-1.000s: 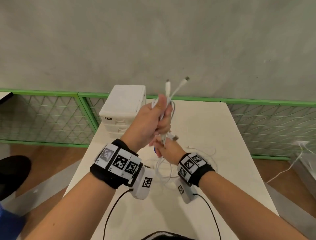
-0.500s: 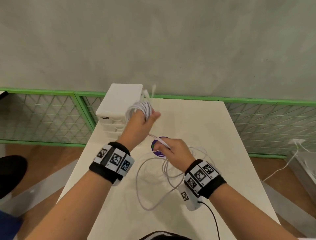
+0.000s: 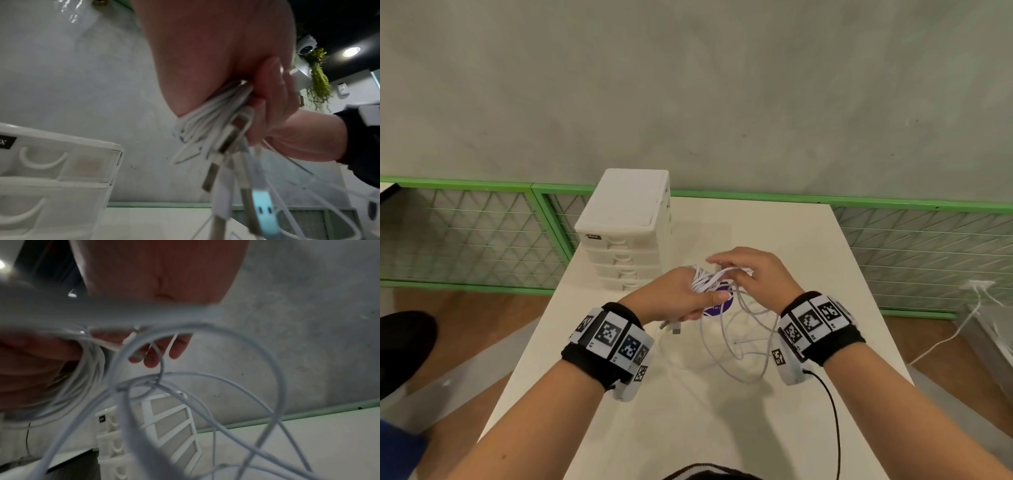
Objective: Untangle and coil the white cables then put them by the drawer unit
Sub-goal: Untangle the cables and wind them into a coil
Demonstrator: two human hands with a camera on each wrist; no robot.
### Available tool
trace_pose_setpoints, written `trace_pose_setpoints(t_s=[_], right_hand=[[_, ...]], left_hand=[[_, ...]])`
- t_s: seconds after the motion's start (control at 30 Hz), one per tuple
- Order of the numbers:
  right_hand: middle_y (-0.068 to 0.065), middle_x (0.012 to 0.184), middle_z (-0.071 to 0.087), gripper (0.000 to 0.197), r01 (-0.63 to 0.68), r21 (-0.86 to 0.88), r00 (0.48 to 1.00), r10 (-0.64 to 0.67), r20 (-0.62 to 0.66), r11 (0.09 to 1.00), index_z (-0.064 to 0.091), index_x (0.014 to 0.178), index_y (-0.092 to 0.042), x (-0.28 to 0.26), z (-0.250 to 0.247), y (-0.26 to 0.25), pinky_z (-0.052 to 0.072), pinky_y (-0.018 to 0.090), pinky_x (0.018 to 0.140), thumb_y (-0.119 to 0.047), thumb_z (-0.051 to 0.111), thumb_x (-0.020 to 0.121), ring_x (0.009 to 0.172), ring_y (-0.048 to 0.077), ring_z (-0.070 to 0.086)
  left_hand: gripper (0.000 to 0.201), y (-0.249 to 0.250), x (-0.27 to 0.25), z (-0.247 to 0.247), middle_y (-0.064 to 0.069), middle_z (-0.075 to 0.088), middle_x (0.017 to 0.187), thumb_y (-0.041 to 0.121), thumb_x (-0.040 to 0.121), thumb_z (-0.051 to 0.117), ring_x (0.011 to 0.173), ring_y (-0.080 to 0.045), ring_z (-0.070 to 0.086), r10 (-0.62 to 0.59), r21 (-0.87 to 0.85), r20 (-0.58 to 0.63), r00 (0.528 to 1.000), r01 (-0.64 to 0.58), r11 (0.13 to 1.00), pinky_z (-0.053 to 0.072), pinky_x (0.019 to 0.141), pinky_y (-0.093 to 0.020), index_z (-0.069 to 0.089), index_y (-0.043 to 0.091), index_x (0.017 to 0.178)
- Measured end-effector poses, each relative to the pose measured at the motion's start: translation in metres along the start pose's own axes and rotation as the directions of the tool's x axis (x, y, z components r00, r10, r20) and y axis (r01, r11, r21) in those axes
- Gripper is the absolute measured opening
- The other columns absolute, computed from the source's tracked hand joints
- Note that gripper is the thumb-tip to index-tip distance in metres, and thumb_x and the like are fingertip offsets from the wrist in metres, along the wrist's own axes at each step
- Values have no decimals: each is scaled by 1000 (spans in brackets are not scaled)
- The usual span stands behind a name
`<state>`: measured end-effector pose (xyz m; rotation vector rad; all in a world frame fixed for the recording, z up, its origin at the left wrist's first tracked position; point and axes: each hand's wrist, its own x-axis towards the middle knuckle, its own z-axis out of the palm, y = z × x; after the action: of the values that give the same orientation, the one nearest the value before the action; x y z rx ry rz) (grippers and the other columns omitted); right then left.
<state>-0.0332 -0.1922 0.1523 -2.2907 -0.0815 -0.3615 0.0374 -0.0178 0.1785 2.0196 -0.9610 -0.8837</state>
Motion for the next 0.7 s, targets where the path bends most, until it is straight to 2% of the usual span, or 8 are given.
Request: trace_pose_setpoints(t_s=[0.13, 0.23, 0.33, 0.4, 0.47, 0.53, 0.63, 0.7], right_hand=[[-2, 104, 66, 35, 46, -21, 999, -46, 12, 999, 65, 108, -17, -3, 10, 5, 41, 8, 82, -1, 43, 86, 92, 2, 56], [-2, 113, 65, 34, -5, -15, 1000, 5, 18, 1000, 57, 117, -20, -4, 18, 2, 44, 19, 87, -10, 38, 90, 99, 9, 58], [2, 100, 67, 34, -55, -37, 999, 55, -2, 998, 50, 122, -24, -7, 18, 2, 47, 27, 77, -12, 38, 93, 88, 16, 61], [1, 89, 65, 32, -65, -61, 998, 64, -17, 996, 49, 125, -25, -8, 16, 2, 43, 23, 70, -15, 41, 95, 80, 15, 58], [-3, 94, 64, 33, -40, -94, 999, 41, 4, 995, 49, 126, -22, -7, 15, 0, 38, 9, 70, -15, 45, 94, 78, 0, 52], [-4, 100, 64, 29, -2, -119, 1000, 4, 13, 993, 53, 121, -17, -4, 15, -2, 36, 4, 72, -12, 48, 93, 81, -6, 50], [7, 103, 64, 19, -1, -170, 1000, 0, -4, 985, 56, 108, -11, 1, 12, -2, 34, 18, 69, -7, 46, 93, 81, 10, 51], [9, 104, 62, 19, -3, -223, 1000, 6, 10, 975, 54, 106, -10, 2, 12, -3, 32, 21, 69, -3, 44, 92, 80, 13, 47]], left_hand=[[42, 1, -4, 7, 5, 41, 36, 39, 92, 55, 33, -10, 33, 9, -103, -53, 999, -14, 995, 34, 41, -18, 48, 8, 64], [33, 4, -5, 9, 5, 38, 36, 27, 93, 56, 33, -9, 31, -9, -254, -169, 986, -34, 967, 30, 40, -17, 55, 3, 71], [28, 4, -4, 5, 7, 36, 36, 23, 92, 57, 34, -9, 29, -61, -329, -275, 960, -34, 944, 26, 38, -18, 55, 6, 70], [25, 3, -4, 0, 7, 36, 36, 24, 92, 58, 34, -9, 29, -82, -325, -306, 948, -23, 946, 26, 37, -17, 57, 3, 78], [25, 3, -5, -2, 7, 37, 37, 24, 92, 57, 34, -9, 29, -82, -306, -309, 948, -18, 952, 26, 37, -18, 58, 2, 80], [26, 4, -7, -2, 6, 36, 38, 26, 92, 57, 34, -10, 29, -69, -306, -291, 954, -24, 952, 26, 38, -18, 56, 4, 78], [31, 7, -11, 3, 1, 36, 41, 32, 90, 59, 35, -11, 28, -43, -299, -170, 984, -10, 954, 27, 38, -19, 49, 11, 69], [34, 8, -12, 7, 0, 35, 43, 31, 89, 61, 35, -12, 28, -56, -320, -96, 994, 22, 947, 27, 40, -22, 44, 15, 64]])
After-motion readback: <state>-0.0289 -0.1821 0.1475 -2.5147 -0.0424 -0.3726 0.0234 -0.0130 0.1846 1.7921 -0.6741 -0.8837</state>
